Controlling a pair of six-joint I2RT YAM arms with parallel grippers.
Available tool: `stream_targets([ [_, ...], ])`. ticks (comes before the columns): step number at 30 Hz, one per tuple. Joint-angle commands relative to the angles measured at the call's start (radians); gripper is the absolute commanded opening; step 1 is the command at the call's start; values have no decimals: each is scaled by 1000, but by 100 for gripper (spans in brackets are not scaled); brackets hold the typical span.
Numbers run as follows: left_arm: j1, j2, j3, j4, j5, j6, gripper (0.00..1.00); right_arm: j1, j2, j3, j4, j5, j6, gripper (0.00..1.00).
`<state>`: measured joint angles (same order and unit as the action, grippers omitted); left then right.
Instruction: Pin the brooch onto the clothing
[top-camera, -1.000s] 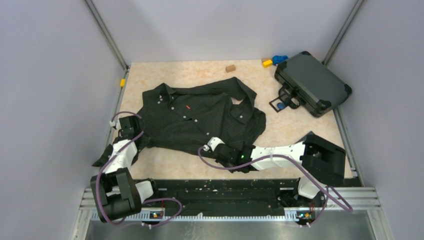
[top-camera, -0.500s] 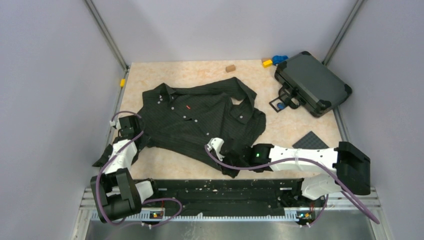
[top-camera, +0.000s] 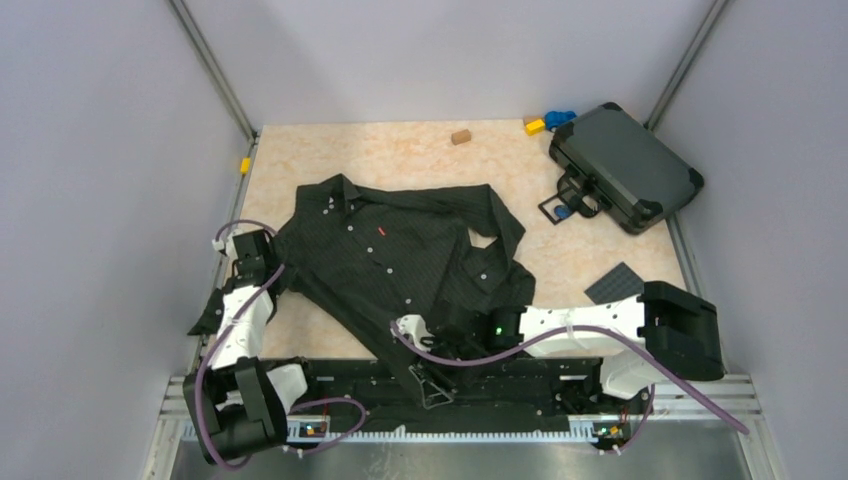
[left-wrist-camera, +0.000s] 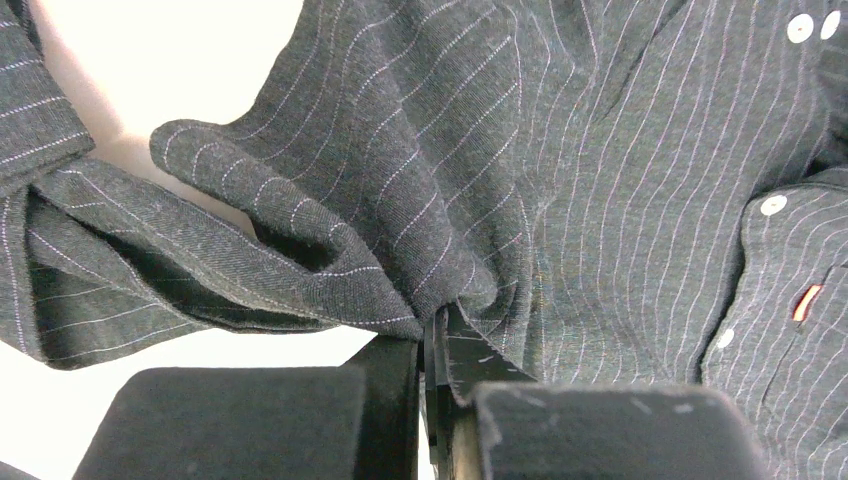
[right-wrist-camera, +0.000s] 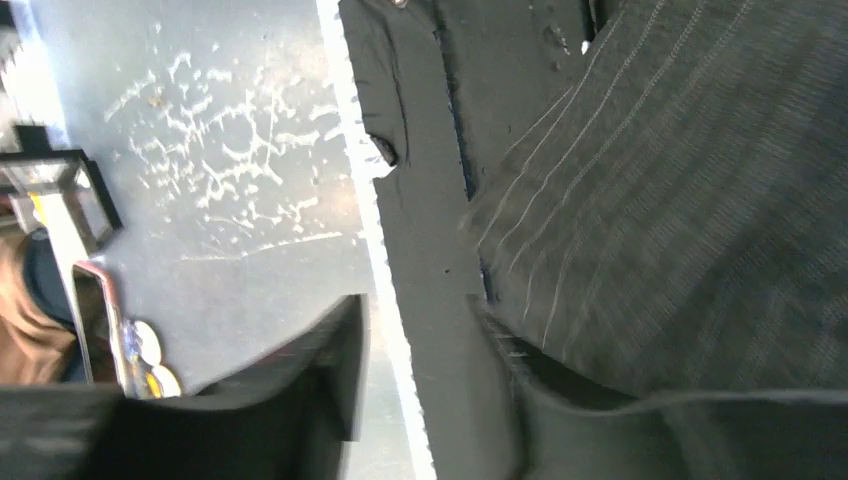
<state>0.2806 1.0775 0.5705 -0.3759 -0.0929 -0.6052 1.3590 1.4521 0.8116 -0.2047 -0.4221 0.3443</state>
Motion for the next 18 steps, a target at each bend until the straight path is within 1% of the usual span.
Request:
stream_targets([
  [1, 13, -72, 38, 6, -49, -22, 0, 14, -40, 40, 8, 23, 13, 52],
  [2, 14, -84, 40, 4, -58, -22, 4, 14, -59, 60, -21, 61, 18, 60],
  [3, 14, -96, 45, -1, -62, -15, 13, 13, -78, 78, -56, 119, 20, 67],
  [4, 14, -107, 54, -13, -64, 3, 27, 10, -95, 99, -97, 181, 17, 73],
  [5, 14, -116, 68, -29, -65, 14, 38, 0, -110, 118, -137, 229, 12, 77],
  [6, 11, -124, 81, -44, -71, 25, 46, -18, -123, 134, -172, 270, 10, 79],
  [7, 8, -135, 92, -58, -77, 40, 51, -49, -140, 142, -204, 308, 9, 80],
  [8, 1, -142, 104, -69, -83, 55, 54, -91, -148, 144, -227, 337, 10, 81],
  [10, -25, -152, 126, -99, -108, 66, 57, -189, -176, 135, -252, 388, 6, 83],
  [11, -47, -156, 134, -108, -117, 67, 60, -241, -181, 135, -266, 427, 1, 85],
  [12, -70, -158, 137, -113, -121, 66, 61, -302, -182, 136, -275, 457, -8, 86],
  [15, -145, -151, 141, -124, -111, 60, 62, -482, -154, 147, -277, 519, -28, 87],
  [17, -194, -149, 134, -116, -71, 62, 62, -593, -114, 164, -261, 545, -43, 88],
  [18, -218, -151, 126, -104, -40, 63, 62, -628, -92, 174, -251, 553, -52, 88],
])
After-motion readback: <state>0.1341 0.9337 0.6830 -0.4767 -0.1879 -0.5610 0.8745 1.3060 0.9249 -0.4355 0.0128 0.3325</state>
